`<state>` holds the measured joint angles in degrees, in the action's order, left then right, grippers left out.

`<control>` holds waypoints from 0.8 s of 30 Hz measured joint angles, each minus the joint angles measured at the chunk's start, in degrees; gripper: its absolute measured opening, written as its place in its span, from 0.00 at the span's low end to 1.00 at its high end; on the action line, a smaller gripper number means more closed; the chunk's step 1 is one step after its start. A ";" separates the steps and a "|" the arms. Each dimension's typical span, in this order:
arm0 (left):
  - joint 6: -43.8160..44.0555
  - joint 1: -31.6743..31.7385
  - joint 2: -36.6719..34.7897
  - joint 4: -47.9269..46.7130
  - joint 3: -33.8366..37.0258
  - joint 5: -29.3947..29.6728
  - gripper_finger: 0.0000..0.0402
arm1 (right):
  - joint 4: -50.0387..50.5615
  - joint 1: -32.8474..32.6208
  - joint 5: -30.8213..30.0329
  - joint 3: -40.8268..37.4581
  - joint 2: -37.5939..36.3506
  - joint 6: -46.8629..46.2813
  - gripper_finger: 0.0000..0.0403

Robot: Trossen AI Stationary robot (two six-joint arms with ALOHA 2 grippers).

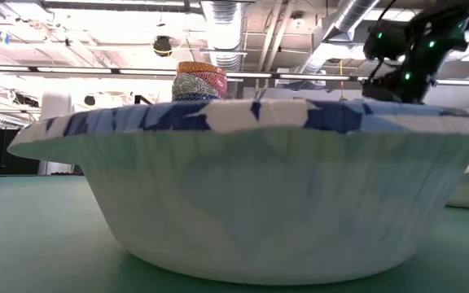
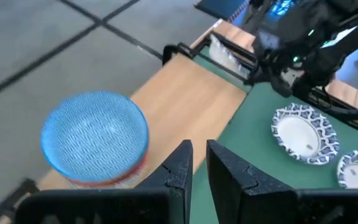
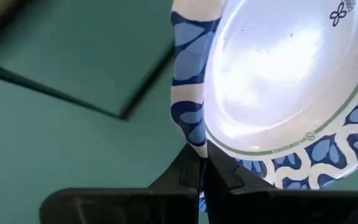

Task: Place and stack bowls onto a shelf
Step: Put the white bowl on the shelf

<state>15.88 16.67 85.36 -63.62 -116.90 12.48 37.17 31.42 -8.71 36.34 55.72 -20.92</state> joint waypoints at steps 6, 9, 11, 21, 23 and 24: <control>7.89 -4.88 0.03 0.09 1.76 1.79 0.08 | -4.02 -2.30 -0.17 2.34 -4.39 3.56 0.06; 10.13 -6.31 0.65 0.28 1.88 1.84 0.08 | -6.77 -4.60 -0.22 3.90 -5.23 4.64 0.06; 10.73 -6.80 0.94 0.27 1.91 1.88 0.08 | -7.49 -6.36 -0.85 5.41 -5.26 4.70 0.06; 5.42 -7.11 3.63 -1.65 1.94 -1.34 0.08 | -7.72 -15.17 -6.24 15.48 -4.99 11.46 0.06; 3.21 -7.11 4.09 -2.04 1.90 -1.05 0.08 | -8.08 -16.20 -6.54 18.64 -3.98 13.53 0.06; 2.40 -6.98 4.18 -2.83 1.90 -0.72 0.08 | -8.05 -16.52 -6.57 19.99 -3.19 14.10 0.06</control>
<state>18.28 9.69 89.53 -66.45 -115.00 11.77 29.11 14.90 -15.28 56.33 52.52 -6.83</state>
